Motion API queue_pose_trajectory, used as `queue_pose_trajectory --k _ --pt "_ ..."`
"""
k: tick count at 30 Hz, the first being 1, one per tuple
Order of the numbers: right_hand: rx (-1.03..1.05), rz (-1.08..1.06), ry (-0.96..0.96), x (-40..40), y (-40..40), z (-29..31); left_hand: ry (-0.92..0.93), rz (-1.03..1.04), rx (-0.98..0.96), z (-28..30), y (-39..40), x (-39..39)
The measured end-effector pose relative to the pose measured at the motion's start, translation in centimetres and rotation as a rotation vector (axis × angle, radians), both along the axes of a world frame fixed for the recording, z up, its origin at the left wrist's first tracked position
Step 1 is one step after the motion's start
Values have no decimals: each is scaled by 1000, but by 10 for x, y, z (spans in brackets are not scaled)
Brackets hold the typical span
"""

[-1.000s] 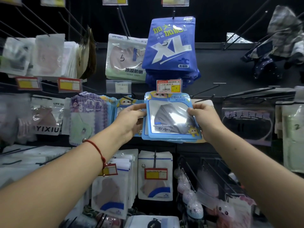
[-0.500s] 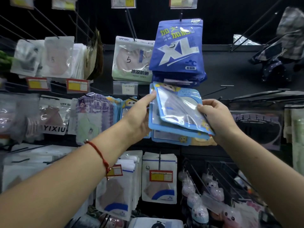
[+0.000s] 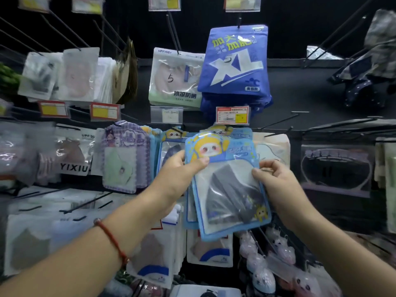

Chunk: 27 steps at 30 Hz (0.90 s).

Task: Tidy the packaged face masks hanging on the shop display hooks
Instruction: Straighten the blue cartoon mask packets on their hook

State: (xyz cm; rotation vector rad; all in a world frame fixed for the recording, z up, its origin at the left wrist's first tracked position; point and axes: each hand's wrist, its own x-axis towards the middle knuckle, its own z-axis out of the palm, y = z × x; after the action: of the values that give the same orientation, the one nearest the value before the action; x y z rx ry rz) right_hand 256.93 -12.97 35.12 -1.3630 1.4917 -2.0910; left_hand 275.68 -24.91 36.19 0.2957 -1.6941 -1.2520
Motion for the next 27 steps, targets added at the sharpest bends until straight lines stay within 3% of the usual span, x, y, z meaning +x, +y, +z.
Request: queue_pose_trajectory --k 7,12,16,24,27 --pt "60 80 147 36 -6 -1 30 111 -20 -20 -19 31" --pt "98 -198 679 61 -27 27 38 115 -54 -25 -36 55" --pt "234 -252 1041 84 -47 49 32 109 -71 -28 -46 70" --pt "232 -244 1121 102 -72 65 -25 3 -195 11 -77 106" --pt "208 -283 1142 111 -81 67 -112 124 -392 29 -90 115"
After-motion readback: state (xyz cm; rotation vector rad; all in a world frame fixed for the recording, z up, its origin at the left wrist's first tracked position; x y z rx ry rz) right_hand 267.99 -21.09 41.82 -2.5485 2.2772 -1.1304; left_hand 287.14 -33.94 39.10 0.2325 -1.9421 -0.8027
